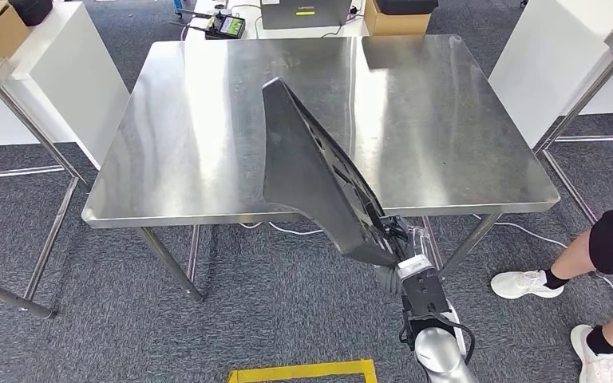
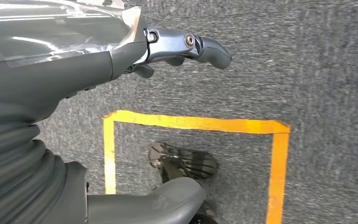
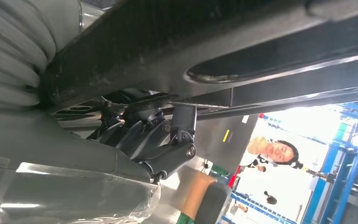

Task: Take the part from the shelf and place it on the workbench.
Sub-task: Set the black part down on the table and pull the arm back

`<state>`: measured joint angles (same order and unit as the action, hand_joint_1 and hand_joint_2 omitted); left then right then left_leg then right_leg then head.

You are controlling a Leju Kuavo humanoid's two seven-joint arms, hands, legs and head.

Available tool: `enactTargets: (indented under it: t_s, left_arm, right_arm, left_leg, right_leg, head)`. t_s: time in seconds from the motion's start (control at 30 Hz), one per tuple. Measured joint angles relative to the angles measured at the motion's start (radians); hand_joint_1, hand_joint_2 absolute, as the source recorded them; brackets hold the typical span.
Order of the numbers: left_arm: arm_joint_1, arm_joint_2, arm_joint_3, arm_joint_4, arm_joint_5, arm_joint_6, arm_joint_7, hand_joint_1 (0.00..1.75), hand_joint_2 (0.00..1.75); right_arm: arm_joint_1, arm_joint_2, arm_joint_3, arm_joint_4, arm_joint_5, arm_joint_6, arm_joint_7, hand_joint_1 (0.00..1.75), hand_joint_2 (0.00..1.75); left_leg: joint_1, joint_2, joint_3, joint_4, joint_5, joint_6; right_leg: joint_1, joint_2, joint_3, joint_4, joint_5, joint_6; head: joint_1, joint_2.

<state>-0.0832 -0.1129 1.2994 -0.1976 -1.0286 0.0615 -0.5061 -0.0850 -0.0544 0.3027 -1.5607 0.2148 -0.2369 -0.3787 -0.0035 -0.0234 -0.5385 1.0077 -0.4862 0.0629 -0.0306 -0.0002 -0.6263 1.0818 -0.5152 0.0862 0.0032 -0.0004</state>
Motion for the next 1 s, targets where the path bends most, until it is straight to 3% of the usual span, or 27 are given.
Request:
enactTargets:
  t_s: [0.03,0.07,0.13,0.17,0.23,0.33,0.37,0.4,0.43,0.5,0.57,0.7,0.77,0.83,0.9,0.93,0.97,1.0]
  left_arm:
    - [0.000,0.001,0.000,0.000,0.000,0.000,0.000,0.00,1.75]
    - [0.000,0.001,0.000,0.000,0.000,-0.001,0.000,0.00,1.75]
    - [-0.001,0.002,0.000,0.000,0.000,-0.001,0.001,0.00,1.75]
    - [-0.001,0.002,0.000,0.000,0.000,-0.001,0.001,0.00,1.75]
    - [-0.004,0.001,0.000,0.000,-0.001,-0.001,0.001,0.00,1.75]
    - [-0.004,-0.001,0.002,0.000,-0.001,-0.001,0.002,0.00,1.75]
    - [-0.003,-0.001,0.003,0.000,-0.001,-0.001,0.003,0.00,1.75]
    - [-0.003,-0.001,0.004,0.000,-0.001,0.000,0.003,0.00,1.75]
    - [-0.003,-0.001,0.005,0.000,-0.001,-0.001,0.003,0.00,1.75]
    - [-0.002,0.000,0.006,0.000,-0.001,-0.001,0.004,0.00,1.75]
    - [-0.002,0.001,0.006,0.000,-0.003,-0.003,0.004,0.00,1.75]
    - [-0.001,0.001,0.007,0.000,-0.005,-0.005,0.004,0.00,1.75]
    - [-0.003,0.000,0.008,0.000,-0.005,-0.006,0.004,0.00,1.75]
    - [-0.004,0.000,0.008,0.000,-0.005,-0.007,0.004,0.00,1.75]
    - [-0.004,0.000,0.009,0.000,-0.006,-0.007,0.003,0.00,1.75]
    - [-0.003,0.000,0.009,0.000,-0.007,-0.006,0.003,0.00,1.75]
    - [-0.003,-0.001,0.009,0.000,-0.008,-0.004,0.002,0.00,1.75]
    - [-0.003,-0.001,0.009,0.000,-0.008,0.001,0.000,0.00,1.75]
  right_arm:
    - [-0.001,-0.001,0.001,0.004,0.003,-0.004,0.000,1.75,1.75]
    - [-0.001,-0.002,0.002,0.007,0.008,-0.010,-0.001,1.75,1.75]
    - [-0.004,-0.005,0.003,0.013,0.025,-0.031,0.000,1.75,1.75]
    - [-0.007,-0.005,0.003,0.015,0.036,-0.044,0.000,1.75,1.75]
    - [-0.013,-0.006,0.005,0.017,0.063,-0.068,0.003,1.75,1.75]
    - [-0.014,-0.006,0.011,0.021,0.132,-0.111,0.017,1.75,1.75]
    - [-0.013,-0.006,0.013,0.024,0.168,-0.133,0.024,1.75,1.75]
    - [-0.012,-0.006,0.016,0.026,0.207,-0.157,0.032,1.75,1.75]
    - [-0.012,-0.006,0.019,0.029,0.245,-0.180,0.039,1.75,1.75]
    - [-0.012,-0.005,0.026,0.031,0.314,-0.220,0.056,1.75,1.75]
    - [-0.013,-0.004,0.029,0.035,0.373,-0.254,0.073,1.75,1.75]
    - [-0.013,-0.005,0.031,0.041,0.444,-0.292,0.094,1.75,1.75]
    - [-0.016,-0.006,0.032,0.043,0.450,-0.296,0.095,1.75,1.75]
    - [-0.015,-0.006,0.034,0.047,0.457,-0.299,0.098,1.75,1.75]
    - [-0.012,-0.006,0.035,0.054,0.492,-0.311,0.111,1.75,1.75]
    - [-0.013,-0.007,0.036,0.058,0.525,-0.324,0.123,1.75,1.75]
    - [-0.017,-0.007,0.037,0.063,0.571,-0.340,0.138,1.75,1.75]
    - [-0.023,-0.006,0.040,0.072,0.633,-0.362,0.157,1.75,1.75]
  left_leg:
    - [-0.001,0.000,0.006,0.002,-0.011,-0.007]
    - [-0.003,0.001,0.011,0.006,-0.019,-0.014]
    - [-0.002,0.004,0.018,0.014,-0.028,-0.025]
    - [0.000,0.006,0.015,0.030,-0.027,-0.030]
    - [0.006,0.011,-0.028,0.106,-0.034,-0.040]
    - [0.013,0.017,-0.152,0.267,-0.090,-0.054]
    - [0.014,0.017,-0.182,0.287,-0.103,-0.056]
    - [0.014,0.018,-0.198,0.277,-0.097,-0.055]
    - [0.014,0.019,-0.197,0.236,-0.067,-0.051]
    - [0.009,0.019,-0.169,0.118,0.031,-0.037]
    - [-0.002,0.017,-0.150,0.051,0.075,-0.022]
    - [-0.008,0.011,-0.104,0.017,0.065,0.005]
    - [-0.005,0.011,-0.078,0.008,0.058,0.016]
    - [-0.006,0.009,-0.063,0.007,0.042,0.022]
    - [-0.005,0.004,-0.043,0.007,0.024,0.020]
    - [-0.005,0.002,-0.030,0.008,0.013,0.017]
    - [-0.005,0.000,-0.016,0.008,0.002,0.014]
    - [-0.006,-0.001,-0.004,0.010,-0.009,0.009]
  right_leg:
    - [0.000,-0.004,0.013,-0.035,0.032,-0.002]
    - [0.002,-0.007,0.020,-0.050,0.051,-0.015]
    - [0.003,-0.006,0.033,-0.052,0.052,-0.051]
    - [0.002,-0.003,0.039,-0.053,0.051,-0.062]
    - [0.000,-0.002,0.055,-0.055,0.042,-0.079]
    - [0.005,-0.001,0.075,-0.055,0.020,-0.092]
    - [0.006,0.000,0.084,-0.055,0.012,-0.092]
    - [0.007,0.002,0.095,-0.055,0.002,-0.091]
    - [0.008,0.002,0.109,-0.056,-0.008,-0.090]
    - [0.009,0.003,0.135,-0.058,-0.030,-0.086]
    - [0.012,0.004,0.149,-0.065,-0.048,-0.076]
    - [0.022,0.006,0.174,-0.034,-0.048,-0.047]
    - [0.020,0.005,0.125,0.047,-0.071,-0.048]
    - [0.018,0.005,0.038,0.160,-0.112,-0.052]
    - [0.017,0.005,-0.023,0.193,-0.139,-0.044]
    - [0.016,0.005,-0.032,0.164,-0.125,-0.035]
    - [0.014,0.005,-0.030,0.112,-0.088,-0.023]
    - [0.013,0.004,-0.026,0.051,-0.033,-0.010]
  head:
    - [0.001,0.000]
    - [0.000,0.000]
    - [-0.005,0.000]
    - [-0.007,0.000]
    - [-0.009,0.000]
    - [-0.009,0.000]
    - [-0.009,0.000]
    - [-0.010,0.000]
    - [-0.010,0.000]
    - [-0.008,0.000]
    - [-0.008,0.000]
    - [-0.006,0.000]
    - [-0.006,0.000]
    - [-0.005,0.000]
    - [-0.004,0.000]
    - [-0.004,0.000]
    - [-0.004,0.000]
    - [-0.002,0.000]
